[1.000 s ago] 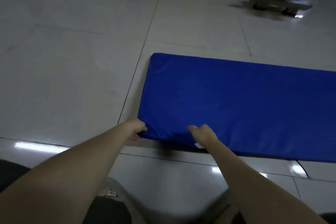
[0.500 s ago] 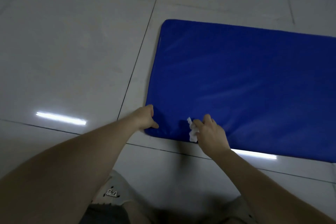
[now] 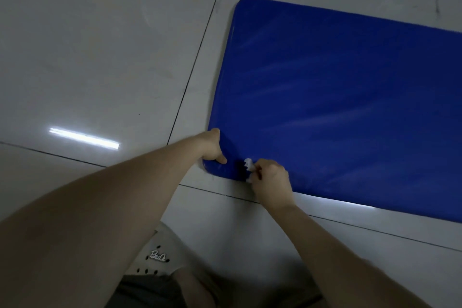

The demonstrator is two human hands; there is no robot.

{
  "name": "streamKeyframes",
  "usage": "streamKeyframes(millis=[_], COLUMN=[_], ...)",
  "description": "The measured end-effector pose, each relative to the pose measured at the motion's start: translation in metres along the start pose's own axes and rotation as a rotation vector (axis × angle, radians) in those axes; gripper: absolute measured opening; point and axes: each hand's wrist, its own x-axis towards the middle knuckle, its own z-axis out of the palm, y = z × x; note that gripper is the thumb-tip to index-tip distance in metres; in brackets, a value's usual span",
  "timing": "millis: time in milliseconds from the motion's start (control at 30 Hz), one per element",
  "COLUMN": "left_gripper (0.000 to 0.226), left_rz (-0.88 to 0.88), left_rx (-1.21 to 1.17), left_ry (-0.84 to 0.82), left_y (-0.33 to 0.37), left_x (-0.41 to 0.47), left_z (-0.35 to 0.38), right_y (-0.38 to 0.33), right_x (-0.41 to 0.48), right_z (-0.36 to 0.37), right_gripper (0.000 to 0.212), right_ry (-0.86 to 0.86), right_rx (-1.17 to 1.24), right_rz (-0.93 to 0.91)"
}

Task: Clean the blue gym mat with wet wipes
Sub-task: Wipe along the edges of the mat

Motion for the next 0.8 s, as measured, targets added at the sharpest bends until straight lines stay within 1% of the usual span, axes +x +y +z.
streamKeyframes(millis=[100, 167, 267, 367, 433, 500, 567, 600, 667, 733, 800], left_gripper=[0.085, 0.080, 0.074, 0.070, 0.073, 0.085, 0.093, 0.095, 0.095, 0.093, 0.092], left_rz=[-0.009, -0.010, -0.013, -0.023, -0.021, -0.027, -0.029, -0.026, -0.025, -0.020, -0.011], left_rx=[0.031, 0.038, 0.024, 0.020, 0.023, 0.025, 0.023, 0.027, 0.038, 0.033, 0.037], left_ry=[-0.013, -0.013, -0.007, 0.000, 0.004, -0.003, -0.020, -0.025, -0.034, -0.038, -0.026], left_y=[0.002, 0.003, 0.003, 0.004, 0.005, 0.005, 0.005, 0.006, 0.006, 0.006, 0.007], left_x=[0.002, 0.005, 0.006, 0.007, 0.006, 0.005, 0.005, 0.005, 0.005, 0.005, 0.004], left_z=[-0.002, -0.004, -0.005, -0.004, -0.004, -0.004, -0.005, -0.005, -0.005, -0.005, -0.005], right_y=[-0.035, -0.059, -0.080, -0.069, -0.052, -0.026, 0.008, 0.025, 0.046, 0.045, 0.023], right_x=[-0.003, -0.003, 0.002, 0.006, 0.004, -0.001, -0.009, -0.014, -0.022, -0.024, -0.020], right_z=[0.026, 0.044, 0.060, 0.055, 0.043, 0.026, 0.007, -0.004, -0.020, -0.021, -0.006], right_gripper=[0.017, 0.017, 0.020, 0.020, 0.015, 0.013, 0.021, 0.026, 0.031, 0.025, 0.013], right_ry=[-0.027, -0.051, -0.060, -0.044, -0.020, 0.019, 0.098, 0.155, 0.233, 0.232, 0.153], right_rx=[0.010, 0.015, -0.133, -0.234, -0.237, -0.219, -0.188, -0.168, -0.152, -0.130, -0.122], right_rz=[-0.112, -0.203, -0.292, -0.327, -0.301, -0.224, -0.086, -0.016, 0.066, 0.060, -0.013])
